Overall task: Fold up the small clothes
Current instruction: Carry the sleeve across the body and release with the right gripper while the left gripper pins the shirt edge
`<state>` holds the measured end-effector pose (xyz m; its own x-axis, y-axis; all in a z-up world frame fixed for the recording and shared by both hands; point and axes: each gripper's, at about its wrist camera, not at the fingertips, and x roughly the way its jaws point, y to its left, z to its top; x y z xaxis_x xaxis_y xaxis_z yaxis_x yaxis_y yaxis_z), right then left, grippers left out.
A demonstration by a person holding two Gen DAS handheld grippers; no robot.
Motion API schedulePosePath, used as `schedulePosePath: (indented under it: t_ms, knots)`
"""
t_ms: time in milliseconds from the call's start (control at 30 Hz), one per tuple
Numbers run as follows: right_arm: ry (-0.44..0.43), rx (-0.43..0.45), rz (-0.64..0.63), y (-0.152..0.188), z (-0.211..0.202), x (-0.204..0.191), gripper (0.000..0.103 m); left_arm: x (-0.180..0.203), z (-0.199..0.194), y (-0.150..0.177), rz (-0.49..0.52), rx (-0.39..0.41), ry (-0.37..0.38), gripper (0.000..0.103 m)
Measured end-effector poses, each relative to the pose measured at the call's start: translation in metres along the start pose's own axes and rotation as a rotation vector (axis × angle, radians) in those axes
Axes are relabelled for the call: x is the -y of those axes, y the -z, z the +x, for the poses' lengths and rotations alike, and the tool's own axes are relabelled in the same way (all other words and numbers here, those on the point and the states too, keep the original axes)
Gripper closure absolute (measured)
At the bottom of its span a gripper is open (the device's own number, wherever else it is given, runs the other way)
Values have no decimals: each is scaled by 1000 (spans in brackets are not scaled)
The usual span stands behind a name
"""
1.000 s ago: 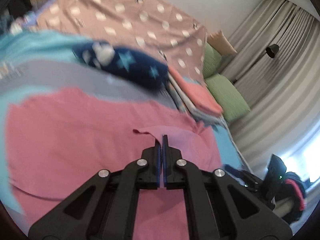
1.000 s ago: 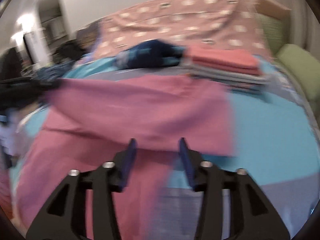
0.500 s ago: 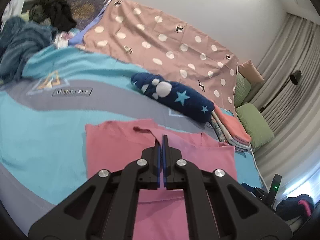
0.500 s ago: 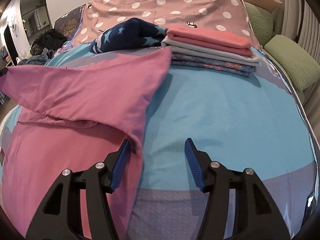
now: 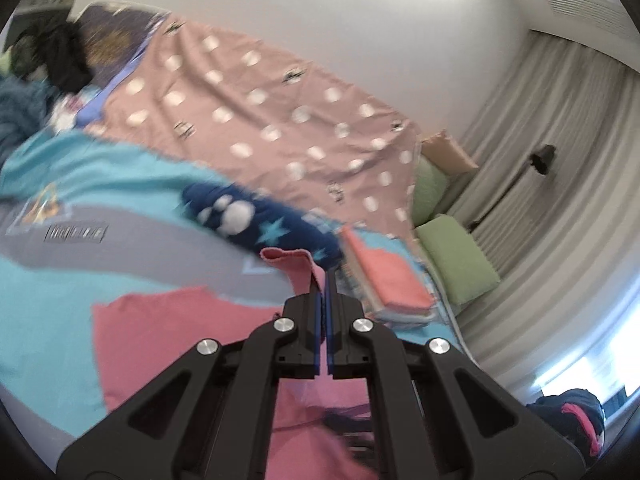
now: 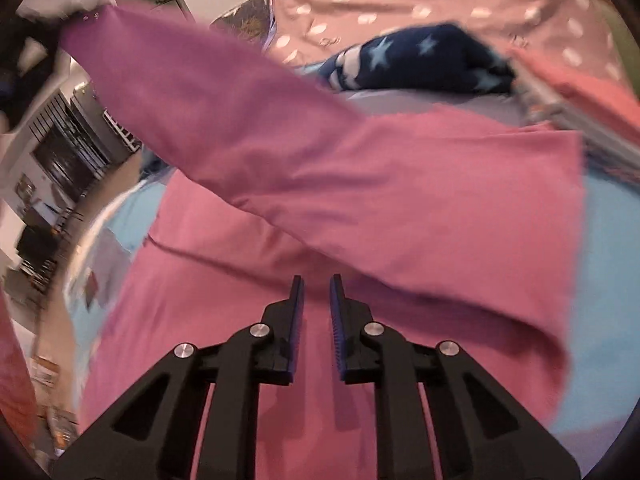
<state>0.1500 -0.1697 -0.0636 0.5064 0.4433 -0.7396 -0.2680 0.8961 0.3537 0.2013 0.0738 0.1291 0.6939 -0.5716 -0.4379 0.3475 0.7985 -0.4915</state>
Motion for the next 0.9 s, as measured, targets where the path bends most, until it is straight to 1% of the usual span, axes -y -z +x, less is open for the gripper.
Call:
schedulePosePath:
  t_ms: [33, 67, 100, 133, 233, 267, 333, 433, 533, 600, 767, 867, 900]
  knots:
    - [80, 12, -4, -4, 3, 2, 88, 10, -3, -3, 23, 13, -1, 102]
    - [206, 35, 10, -6, 1, 11, 88, 20, -8, -5, 55, 31, -14, 102]
    - [280, 51, 39, -5, -4, 22, 88, 26, -11, -6, 73, 40, -26, 102]
    - [310, 58, 72, -3, -9, 33, 90, 29, -14, -7, 87, 50, -35, 102]
    - [304, 71, 233, 8, -31, 78, 91, 22, -13, -3, 91, 50, -57, 102]
    - [325, 80, 264, 11, -38, 88, 91, 17, -10, 0, 83, 43, -64, 102]
    - [310, 90, 293, 17, -48, 101, 91, 2, -1, 6, 52, 19, -75, 102]
    - [306, 81, 271, 22, -52, 100, 91, -22, 13, 18, 13, -22, -113, 102]
    - [312, 74, 235, 26, -55, 90, 87, -48, 15, 30, -21, -45, -140, 102]
    - [311, 72, 214, 31, -59, 83, 84, -67, 12, 37, -45, -55, -154, 102]
    - [279, 64, 158, 41, -66, 73, 82, -96, -3, 46, -63, -55, -177, 102]
    - [276, 65, 137, 49, -72, 68, 74, -112, -9, 58, -63, -55, -211, 101]
    - [275, 65, 134, 51, -74, 66, 74, -125, -7, 67, -79, -74, -228, 100]
